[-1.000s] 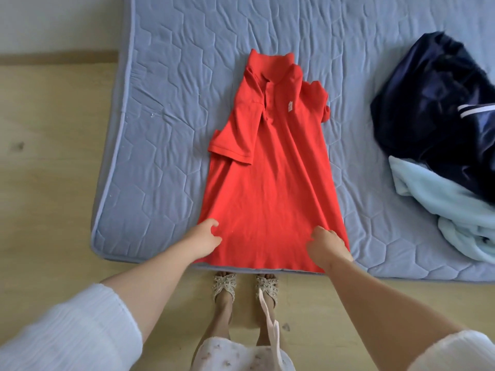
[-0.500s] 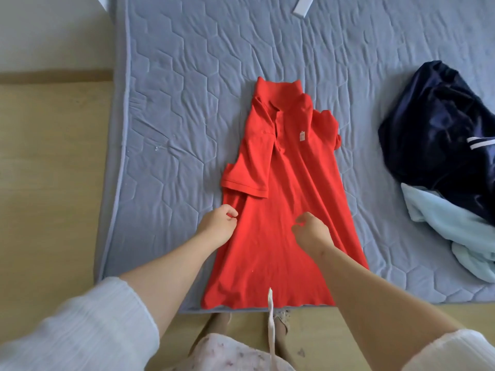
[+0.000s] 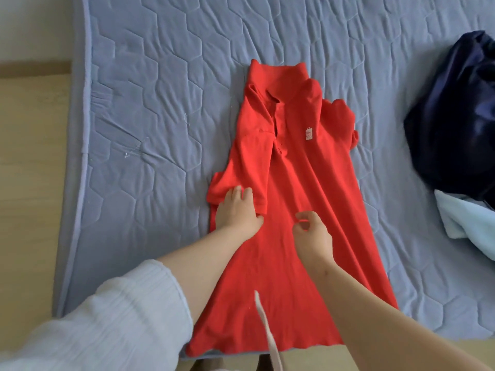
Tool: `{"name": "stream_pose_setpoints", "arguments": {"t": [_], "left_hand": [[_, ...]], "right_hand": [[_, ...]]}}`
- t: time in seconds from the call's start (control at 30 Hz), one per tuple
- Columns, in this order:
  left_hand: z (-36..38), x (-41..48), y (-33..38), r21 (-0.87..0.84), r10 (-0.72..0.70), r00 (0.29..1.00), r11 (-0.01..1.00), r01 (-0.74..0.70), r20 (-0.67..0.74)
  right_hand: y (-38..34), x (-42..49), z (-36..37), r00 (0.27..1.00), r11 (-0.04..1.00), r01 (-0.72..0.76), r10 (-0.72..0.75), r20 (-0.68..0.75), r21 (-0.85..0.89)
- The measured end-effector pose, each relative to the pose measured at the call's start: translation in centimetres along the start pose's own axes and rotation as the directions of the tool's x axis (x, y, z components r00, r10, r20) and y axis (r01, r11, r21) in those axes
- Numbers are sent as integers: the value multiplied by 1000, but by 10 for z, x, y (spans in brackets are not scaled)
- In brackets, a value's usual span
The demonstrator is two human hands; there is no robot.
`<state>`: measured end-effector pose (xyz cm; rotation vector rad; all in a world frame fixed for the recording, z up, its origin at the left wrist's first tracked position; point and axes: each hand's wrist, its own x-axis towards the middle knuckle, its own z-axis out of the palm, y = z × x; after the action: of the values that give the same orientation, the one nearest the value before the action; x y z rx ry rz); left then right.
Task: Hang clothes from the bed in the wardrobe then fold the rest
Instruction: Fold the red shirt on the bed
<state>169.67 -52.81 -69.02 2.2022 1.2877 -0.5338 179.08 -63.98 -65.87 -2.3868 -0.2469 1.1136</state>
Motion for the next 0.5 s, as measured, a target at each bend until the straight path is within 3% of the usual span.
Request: {"name": "stream_pose_setpoints", "arguments": {"t": [0.1,0.17,0.23,0.3,0.37,0.43,0.5], "left_hand": [[11,14,-1,249,-121,992,962,112,21],[14,17,-6,447,-57,996,891,81,-68],[11,19,-12,455,39,984,890,45,-174],[-1,23,-19,328,13,977,943,59,-211],[-17,32,-27,62,-126,955,987,148,-267],[-40,38,-36,-292,-312,905,929,227,-289],[-64,45,-50,-537,-457,842,805,254,-288]], "right_hand": [[8,9,4,999,999,-5,6,44,-31],[12,13,3,997,999,-20,23,78,-36],[15,17,1,993,998,-56,60,98,-41],[15,16,0,990,996,-78,83,116,-44],[11,16,1,987,997,-67,73,141,-44],[0,16,2,986,997,-57,63,152,-42],[-16,16,7,987,999,-46,50,150,-28]]}}
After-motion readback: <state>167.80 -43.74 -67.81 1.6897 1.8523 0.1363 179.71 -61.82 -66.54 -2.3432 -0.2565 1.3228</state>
